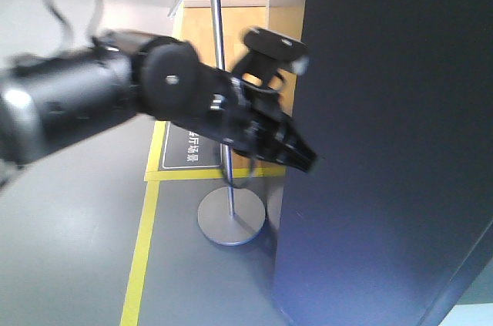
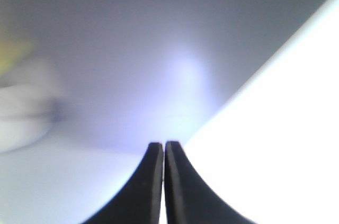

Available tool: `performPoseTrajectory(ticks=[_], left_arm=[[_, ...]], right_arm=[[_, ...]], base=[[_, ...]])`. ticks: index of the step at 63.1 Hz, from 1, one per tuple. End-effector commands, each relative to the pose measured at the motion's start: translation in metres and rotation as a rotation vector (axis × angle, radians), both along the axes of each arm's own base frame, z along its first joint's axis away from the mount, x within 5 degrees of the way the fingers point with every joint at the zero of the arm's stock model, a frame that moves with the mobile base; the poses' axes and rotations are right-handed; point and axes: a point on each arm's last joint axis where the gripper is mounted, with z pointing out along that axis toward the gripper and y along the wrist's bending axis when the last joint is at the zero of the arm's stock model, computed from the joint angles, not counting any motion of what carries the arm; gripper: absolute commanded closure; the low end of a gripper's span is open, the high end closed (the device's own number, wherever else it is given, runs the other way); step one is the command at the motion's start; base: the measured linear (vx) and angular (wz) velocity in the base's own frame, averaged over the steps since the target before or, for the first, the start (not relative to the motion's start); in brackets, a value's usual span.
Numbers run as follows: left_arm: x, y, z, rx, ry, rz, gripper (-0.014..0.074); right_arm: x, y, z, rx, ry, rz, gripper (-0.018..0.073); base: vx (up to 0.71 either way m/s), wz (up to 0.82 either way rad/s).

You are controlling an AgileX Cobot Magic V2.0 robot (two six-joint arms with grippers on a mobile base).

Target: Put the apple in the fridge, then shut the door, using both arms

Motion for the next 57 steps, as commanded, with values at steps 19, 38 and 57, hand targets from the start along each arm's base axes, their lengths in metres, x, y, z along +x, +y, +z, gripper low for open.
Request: performPoseTrajectory(ticks=[19,38,57], left_arm=[[-0.046,0.074,0.028,0.017,-0.219,0.15,0.0603],[-0.065,0.143,0.016,0.018,-0.232,0.307,0.0603],[-0.085,0.191,0.0,0.111,-0.265,0.407,0.0603]], right_arm=[[0.002,0.001,0.011,0.048,-0.041,-0.007,0.0036],[0.002,0.002,0.011,0.049,-0.039,-0.005,0.0036],[0.003,0.002,0.01,0.056,-0.015,-0.012,0.0064]], base=[[0.0,0.0],[0.0,0.0],[0.0,0.0]])
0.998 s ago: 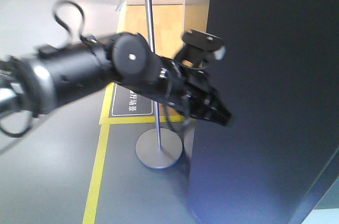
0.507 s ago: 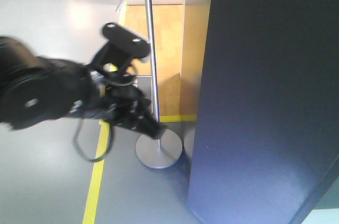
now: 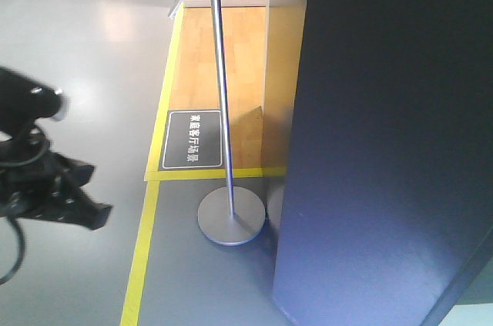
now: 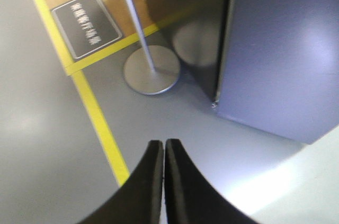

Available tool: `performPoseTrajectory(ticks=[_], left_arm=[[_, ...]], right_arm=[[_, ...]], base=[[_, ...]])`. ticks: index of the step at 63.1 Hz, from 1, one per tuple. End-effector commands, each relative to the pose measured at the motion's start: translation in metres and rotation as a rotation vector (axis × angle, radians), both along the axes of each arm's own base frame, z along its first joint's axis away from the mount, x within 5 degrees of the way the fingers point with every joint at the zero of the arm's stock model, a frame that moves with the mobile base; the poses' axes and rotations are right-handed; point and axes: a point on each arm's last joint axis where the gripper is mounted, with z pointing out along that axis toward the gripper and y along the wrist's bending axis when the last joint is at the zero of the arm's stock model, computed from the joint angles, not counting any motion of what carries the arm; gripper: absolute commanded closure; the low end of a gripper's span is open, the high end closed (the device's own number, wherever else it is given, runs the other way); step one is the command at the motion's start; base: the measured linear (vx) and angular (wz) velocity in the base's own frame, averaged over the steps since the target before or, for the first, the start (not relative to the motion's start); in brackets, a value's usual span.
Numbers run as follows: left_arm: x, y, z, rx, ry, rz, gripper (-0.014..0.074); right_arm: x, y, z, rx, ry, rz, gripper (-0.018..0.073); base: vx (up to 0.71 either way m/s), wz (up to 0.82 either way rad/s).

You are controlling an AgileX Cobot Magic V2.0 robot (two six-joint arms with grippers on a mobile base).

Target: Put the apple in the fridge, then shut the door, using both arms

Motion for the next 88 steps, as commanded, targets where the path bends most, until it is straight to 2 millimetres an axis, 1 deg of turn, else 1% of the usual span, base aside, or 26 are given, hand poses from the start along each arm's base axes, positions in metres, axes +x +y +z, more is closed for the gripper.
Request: performPoseTrajectory(ticks=[1,6,10,14,21,27,30,39,43,50,60,71,88], left_arm=[[-0.004,0.008,0.015,-0.017,-0.107,0.006,0.0603],[-0.006,0.009,0.014,-0.009,-0.096,0.01,0.0603],[-0.007,0.01,0.013,-0.009,-0.084,0.014,0.0603],[-0.007,0.01,0.013,-0.01,-0.083,0.015,0.0603],[-0.007,0.01,0.013,-0.01,-0.083,0.015,0.0603],[-0.007,0.01,0.013,-0.01,-0.083,0.015,0.0603],[-0.007,0.01,0.013,-0.01,-0.083,0.015,0.0603],[-0.007,0.01,0.013,-0.01,-0.083,0.015,0.0603],[-0.007,0.01,0.013,-0.01,-0.083,0.015,0.0603],[-0.007,0.01,0.013,-0.01,-0.083,0.015,0.0603],[-0.007,0.01,0.013,-0.01,-0.083,0.015,0.0603],[-0.007,0.01,0.013,-0.01,-0.083,0.015,0.0603],[-0.007,0.01,0.013,-0.01,-0.083,0.015,0.0603]], right_arm=[[0.007,0.0,0.011,0.039,-0.031,-0.042,0.0071],[0.015,-0.002,0.009,0.016,0.008,-0.112,0.0133],[0.025,-0.003,0.007,-0.009,0.055,-0.166,0.0202],[0.034,-0.004,0.005,-0.045,0.098,-0.206,0.0291],[0.05,-0.001,0.001,-0.096,0.165,-0.234,0.0441],[0.065,0.003,0.0,-0.119,0.192,-0.254,0.054],[0.074,0.005,-0.001,-0.129,0.202,-0.264,0.0575],[0.101,0.009,-0.003,-0.167,0.204,-0.31,0.0569],[0.113,0.01,0.0,-0.188,0.2,-0.34,0.0567],[0.136,0.01,0.01,-0.237,0.178,-0.405,0.0566],[0.165,0.004,0.03,-0.298,0.079,-0.546,0.0566],[0.186,0.001,0.04,-0.336,-0.004,-0.64,0.0566],[0.207,-0.003,0.057,-0.331,-0.117,-0.768,0.0566]], base=[[0.0,0.0],[0.0,0.0],[0.0,0.0],[0.0,0.0],[0.0,0.0],[0.0,0.0],[0.0,0.0],[0.0,0.0],[0.0,0.0],[0.0,0.0],[0.0,0.0],[0.0,0.0],[0.0,0.0]])
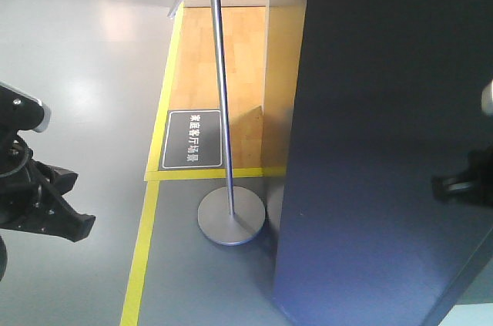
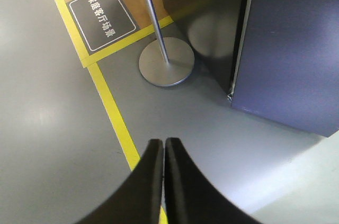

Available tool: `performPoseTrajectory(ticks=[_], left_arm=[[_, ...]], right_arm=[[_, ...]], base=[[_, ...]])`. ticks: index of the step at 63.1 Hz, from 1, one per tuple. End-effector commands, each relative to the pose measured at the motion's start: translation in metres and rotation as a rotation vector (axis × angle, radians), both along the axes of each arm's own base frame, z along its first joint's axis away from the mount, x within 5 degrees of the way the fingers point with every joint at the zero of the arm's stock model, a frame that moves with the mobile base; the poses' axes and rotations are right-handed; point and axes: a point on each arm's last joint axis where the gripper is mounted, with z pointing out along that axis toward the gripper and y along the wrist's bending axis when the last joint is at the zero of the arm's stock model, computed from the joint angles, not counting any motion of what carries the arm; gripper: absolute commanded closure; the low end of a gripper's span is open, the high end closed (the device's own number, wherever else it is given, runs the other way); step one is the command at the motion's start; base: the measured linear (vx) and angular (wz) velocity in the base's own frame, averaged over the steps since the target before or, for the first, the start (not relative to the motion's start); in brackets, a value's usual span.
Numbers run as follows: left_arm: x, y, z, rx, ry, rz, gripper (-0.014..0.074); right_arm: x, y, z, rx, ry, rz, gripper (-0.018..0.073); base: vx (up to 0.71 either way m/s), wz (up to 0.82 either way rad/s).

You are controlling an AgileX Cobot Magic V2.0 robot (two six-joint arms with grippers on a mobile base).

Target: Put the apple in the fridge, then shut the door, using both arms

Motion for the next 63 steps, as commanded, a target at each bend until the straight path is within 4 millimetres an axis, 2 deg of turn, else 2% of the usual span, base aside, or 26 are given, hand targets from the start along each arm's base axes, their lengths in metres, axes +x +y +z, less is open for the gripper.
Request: performPoseTrajectory(ticks=[1,19,49,63], left_arm=[[0.001,-0.001,0.015,-0.044,-0.083,-0.005,0.0603],[0.001,-0.001,0.015,-0.044,-0.083,-0.005,0.0603],[0.001,-0.001,0.016,-0.044,-0.083,-0.006,0.0603],[0.001,-0.001,0.015,-0.044,-0.083,-0.005,0.0603]], right_arm=[[0.009,-0.001,0.023,-0.022,-0.141,-0.006,0.0566],[0.03,-0.009,0.034,-0.065,-0.194,-0.101,0.0566],[0.049,-0.06,0.05,0.11,-0.387,-0.247,0.0563],[0.071,-0.081,0.059,0.122,-0.418,-0.31,0.0563]], base=[[0.0,0.0],[0.0,0.0],[0.0,0.0],[0.0,0.0]])
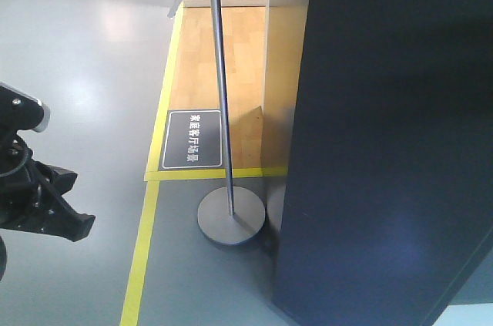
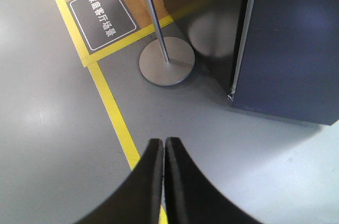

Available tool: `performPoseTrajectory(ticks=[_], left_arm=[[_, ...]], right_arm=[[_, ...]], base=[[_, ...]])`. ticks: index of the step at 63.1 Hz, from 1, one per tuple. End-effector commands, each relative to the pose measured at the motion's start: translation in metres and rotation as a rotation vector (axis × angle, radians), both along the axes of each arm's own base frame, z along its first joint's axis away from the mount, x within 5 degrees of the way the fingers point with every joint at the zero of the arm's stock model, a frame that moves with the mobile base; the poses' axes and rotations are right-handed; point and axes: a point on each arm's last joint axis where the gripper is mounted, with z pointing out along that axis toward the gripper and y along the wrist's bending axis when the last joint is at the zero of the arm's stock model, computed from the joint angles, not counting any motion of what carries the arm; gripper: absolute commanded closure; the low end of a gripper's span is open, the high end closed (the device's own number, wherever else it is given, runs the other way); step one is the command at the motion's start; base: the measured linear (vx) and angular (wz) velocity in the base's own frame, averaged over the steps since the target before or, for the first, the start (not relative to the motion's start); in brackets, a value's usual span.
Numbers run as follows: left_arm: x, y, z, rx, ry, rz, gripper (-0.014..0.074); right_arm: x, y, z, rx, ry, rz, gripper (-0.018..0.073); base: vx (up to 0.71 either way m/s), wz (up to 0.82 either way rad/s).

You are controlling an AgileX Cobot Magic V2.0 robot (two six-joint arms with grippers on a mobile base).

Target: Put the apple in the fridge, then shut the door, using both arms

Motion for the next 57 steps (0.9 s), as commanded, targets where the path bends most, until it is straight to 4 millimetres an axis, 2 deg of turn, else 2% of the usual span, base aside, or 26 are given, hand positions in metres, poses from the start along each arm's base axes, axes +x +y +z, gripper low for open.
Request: performPoseTrajectory(ticks=[1,18,57], left_arm=[[0.001,-0.001,0.016,-0.044,-0.083,-0.006,0.0603],[0.001,-0.001,0.016,-0.044,-0.083,-0.006,0.0603],[0.001,-0.001,0.016,-0.044,-0.083,-0.006,0.0603]], right_arm=[[0.01,-0.006,0.024,-0.021,-0.109,0.016,0.0563],[0.058,-0.008,0.02,0.027,-0.105,0.041,0.0563],[0.156,-0.015,-0.006,-0.002,0.039,0.115,0.0563]], base=[[0.0,0.0],[0.0,0.0],[0.0,0.0]])
